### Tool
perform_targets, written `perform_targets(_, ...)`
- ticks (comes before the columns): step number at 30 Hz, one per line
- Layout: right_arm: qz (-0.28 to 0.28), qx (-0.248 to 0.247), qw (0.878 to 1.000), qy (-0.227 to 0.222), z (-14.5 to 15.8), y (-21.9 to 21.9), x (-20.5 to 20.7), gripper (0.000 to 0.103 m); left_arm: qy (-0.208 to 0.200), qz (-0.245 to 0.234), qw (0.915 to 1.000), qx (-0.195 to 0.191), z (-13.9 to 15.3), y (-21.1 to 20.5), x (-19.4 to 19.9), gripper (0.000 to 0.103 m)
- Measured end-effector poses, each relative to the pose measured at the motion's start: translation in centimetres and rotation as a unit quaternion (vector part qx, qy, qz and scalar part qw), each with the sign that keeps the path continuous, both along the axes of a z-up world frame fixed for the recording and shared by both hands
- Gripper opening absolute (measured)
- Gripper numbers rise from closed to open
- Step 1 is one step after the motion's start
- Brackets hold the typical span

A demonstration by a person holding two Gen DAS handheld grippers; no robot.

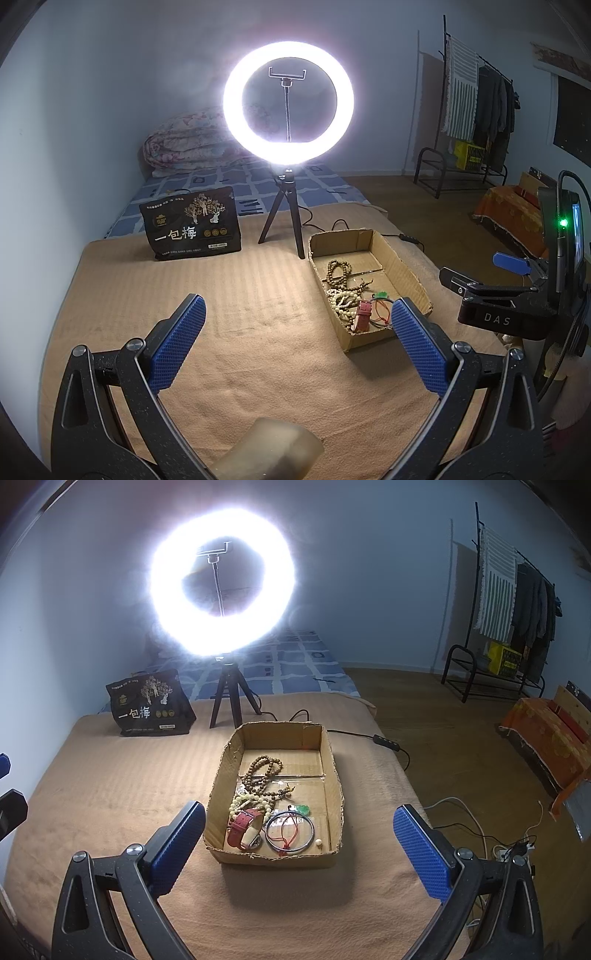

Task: Organize jewelry

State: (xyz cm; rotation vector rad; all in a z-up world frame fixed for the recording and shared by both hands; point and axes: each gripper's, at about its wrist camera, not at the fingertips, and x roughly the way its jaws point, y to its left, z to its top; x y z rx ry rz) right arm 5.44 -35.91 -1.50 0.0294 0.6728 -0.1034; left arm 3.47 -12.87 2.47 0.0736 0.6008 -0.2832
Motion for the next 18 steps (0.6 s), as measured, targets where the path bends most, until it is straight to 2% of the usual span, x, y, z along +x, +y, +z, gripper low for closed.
perform_targets(9,0.000,0.000,1.000,0.000,-0.02,0.09,-0.01,0.103,-0.001,0.002,1.0000,0.000,0.01,0.11,-0.06,0.102)
perform_targets(18,0.001,-0.001,1.000,0.001,-0.21,0.30,0.02,0.103,-0.029,0.021,0.9994,-0.001,0.46,0.47,-0.63,0.102)
